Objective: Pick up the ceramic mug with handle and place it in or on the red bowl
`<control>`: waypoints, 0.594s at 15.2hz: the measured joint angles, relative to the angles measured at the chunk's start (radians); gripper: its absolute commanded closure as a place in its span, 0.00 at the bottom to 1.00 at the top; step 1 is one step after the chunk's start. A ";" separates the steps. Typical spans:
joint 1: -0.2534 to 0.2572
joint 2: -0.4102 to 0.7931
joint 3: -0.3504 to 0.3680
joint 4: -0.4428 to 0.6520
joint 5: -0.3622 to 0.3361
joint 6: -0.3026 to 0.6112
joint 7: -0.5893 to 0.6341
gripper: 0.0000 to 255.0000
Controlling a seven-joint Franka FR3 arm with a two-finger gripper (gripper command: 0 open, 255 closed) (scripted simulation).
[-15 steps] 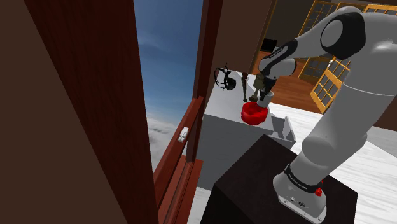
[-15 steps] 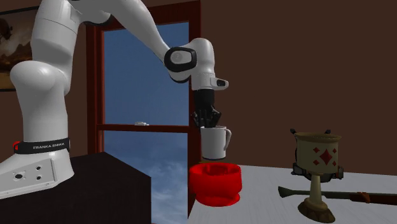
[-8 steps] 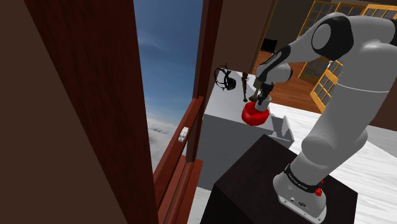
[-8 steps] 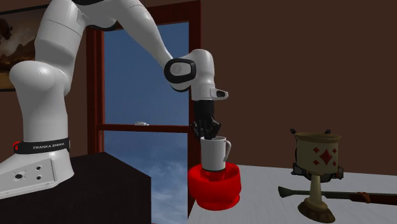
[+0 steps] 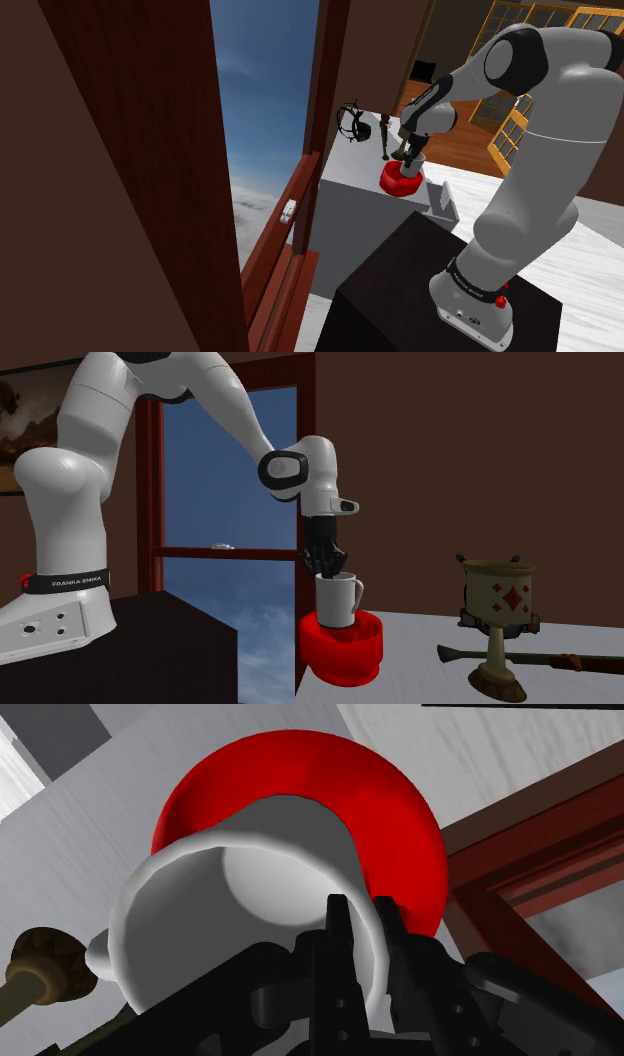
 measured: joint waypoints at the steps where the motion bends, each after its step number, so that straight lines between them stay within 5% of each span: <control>1: 0.000 0.000 0.000 0.000 0.000 0.000 0.000 0.00; 9: 0.011 -0.039 -0.013 0.007 -0.027 -0.041 0.018 0.00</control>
